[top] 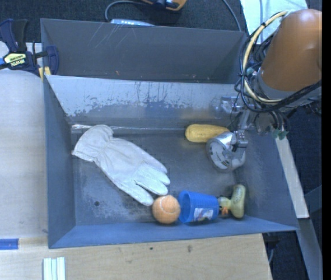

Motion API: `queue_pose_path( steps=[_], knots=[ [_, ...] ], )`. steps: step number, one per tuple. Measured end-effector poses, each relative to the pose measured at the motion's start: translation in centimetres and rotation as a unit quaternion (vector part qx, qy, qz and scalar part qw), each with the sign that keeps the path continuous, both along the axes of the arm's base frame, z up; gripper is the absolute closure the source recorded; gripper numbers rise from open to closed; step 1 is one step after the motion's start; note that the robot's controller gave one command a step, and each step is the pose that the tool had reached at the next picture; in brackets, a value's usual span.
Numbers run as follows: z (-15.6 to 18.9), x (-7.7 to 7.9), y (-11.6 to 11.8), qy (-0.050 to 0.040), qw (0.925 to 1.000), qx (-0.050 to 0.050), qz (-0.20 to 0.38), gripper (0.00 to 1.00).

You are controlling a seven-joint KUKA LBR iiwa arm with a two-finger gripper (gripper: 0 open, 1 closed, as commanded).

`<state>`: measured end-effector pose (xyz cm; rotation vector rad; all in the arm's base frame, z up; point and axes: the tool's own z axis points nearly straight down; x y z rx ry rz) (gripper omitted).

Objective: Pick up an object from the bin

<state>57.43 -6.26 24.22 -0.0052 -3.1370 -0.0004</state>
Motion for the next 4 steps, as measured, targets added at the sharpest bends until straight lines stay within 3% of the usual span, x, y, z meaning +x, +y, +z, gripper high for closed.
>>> queue_pose_path(
  steps=[1,2,3,4],
  knots=[
    [0.5,0.1,0.0,-0.0043,1.0000,0.000,0.001,0.00],
    [-3.2,0.1,0.5,-0.0076,0.9997,-0.001,0.022,0.00],
    [-7.4,0.8,-0.4,-0.0035,1.0000,0.000,-0.005,0.00],
    [-10.8,2.2,-0.5,-0.0071,0.9991,-0.001,-0.042,0.00]
  ],
)
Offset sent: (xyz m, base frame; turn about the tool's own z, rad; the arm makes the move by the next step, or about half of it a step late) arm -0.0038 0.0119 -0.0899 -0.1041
